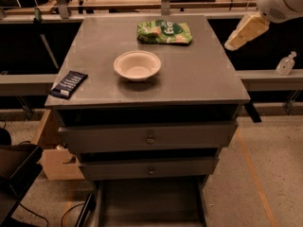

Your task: Place green rice chip bag into bottom drawer

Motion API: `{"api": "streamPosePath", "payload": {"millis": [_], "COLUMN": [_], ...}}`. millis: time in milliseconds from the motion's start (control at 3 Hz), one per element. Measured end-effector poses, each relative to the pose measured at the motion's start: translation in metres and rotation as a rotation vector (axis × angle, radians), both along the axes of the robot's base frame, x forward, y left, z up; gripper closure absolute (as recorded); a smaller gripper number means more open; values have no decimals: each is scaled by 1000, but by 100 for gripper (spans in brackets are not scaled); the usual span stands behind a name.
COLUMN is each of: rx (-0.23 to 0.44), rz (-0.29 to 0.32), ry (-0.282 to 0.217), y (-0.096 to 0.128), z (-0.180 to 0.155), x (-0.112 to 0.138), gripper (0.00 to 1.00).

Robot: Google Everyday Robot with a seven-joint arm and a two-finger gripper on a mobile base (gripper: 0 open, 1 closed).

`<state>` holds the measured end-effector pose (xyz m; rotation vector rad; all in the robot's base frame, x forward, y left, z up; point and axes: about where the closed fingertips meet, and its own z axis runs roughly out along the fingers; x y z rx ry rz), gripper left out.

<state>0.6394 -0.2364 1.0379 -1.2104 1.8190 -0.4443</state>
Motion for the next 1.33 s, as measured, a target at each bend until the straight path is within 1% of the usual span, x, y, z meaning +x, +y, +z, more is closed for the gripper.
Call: {"api": "streamPosePath", "payload": {"millis": [333,667,1000,1333], "rx": [0,11,78,162], "rz": [0,10,78,166], "ry": [0,4,9,5], "y": [0,6,36,81], "z": [0,-3,-19,-41], "x": [0,4,33,80], "gripper": [0,0,0,0]}}
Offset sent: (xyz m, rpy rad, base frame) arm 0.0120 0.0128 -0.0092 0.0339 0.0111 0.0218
